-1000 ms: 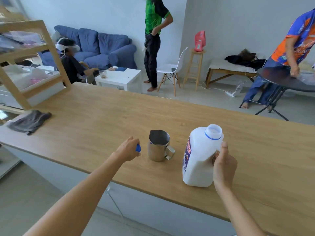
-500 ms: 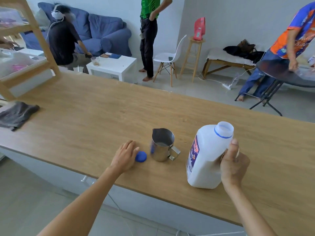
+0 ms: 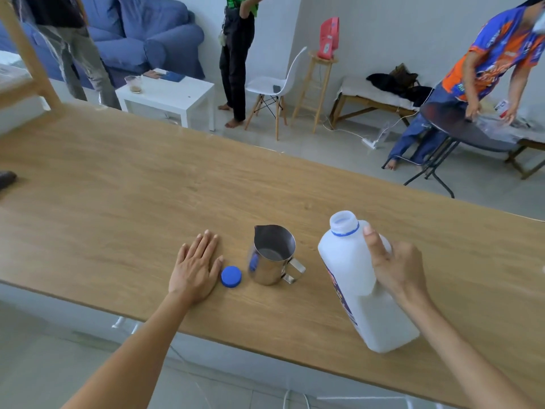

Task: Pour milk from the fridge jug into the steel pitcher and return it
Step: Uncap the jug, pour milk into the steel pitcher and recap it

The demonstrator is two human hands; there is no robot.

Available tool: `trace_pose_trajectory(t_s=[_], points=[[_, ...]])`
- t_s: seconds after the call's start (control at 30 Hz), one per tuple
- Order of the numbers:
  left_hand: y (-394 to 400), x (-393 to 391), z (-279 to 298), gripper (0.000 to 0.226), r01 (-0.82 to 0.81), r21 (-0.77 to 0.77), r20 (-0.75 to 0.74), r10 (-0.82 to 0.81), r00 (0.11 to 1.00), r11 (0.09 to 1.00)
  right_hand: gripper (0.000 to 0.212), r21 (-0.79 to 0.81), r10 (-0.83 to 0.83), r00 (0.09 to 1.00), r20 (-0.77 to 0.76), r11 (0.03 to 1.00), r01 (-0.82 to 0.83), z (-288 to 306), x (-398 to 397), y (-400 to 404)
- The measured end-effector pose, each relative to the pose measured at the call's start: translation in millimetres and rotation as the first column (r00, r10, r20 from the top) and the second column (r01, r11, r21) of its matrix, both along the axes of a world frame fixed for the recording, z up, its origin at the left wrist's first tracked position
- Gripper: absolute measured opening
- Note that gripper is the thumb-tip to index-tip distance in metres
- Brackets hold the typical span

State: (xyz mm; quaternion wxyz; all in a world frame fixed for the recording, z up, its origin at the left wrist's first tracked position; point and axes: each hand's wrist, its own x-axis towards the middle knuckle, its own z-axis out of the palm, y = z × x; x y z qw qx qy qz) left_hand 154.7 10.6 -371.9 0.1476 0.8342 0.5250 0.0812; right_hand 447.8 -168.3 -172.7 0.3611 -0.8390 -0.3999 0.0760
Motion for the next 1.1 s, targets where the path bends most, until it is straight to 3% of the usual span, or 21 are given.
trace_pose_trajectory(t_s=[0.17,0.53,1.1], points=[[1,1,3,0.063,0.006,-0.017,0.019,-0.006,1.0,1.0,0.07,-0.15,0.107,0.985,0.136,0.985,-0.086,5,7,12],[0,2,8,0.063,0.006,-0.031,0.017,-0.006,1.0,1.0,0.065,-0.398,0.298,0.926,0.23,0.897,-0.19,6,5,40],[-3,2,17,0.064,0.001,-0.003,0.025,-0.001,1.0,1.0,0.069,-0.521,0.346,0.903,0.257,0.836,-0.172,3,-3,54]])
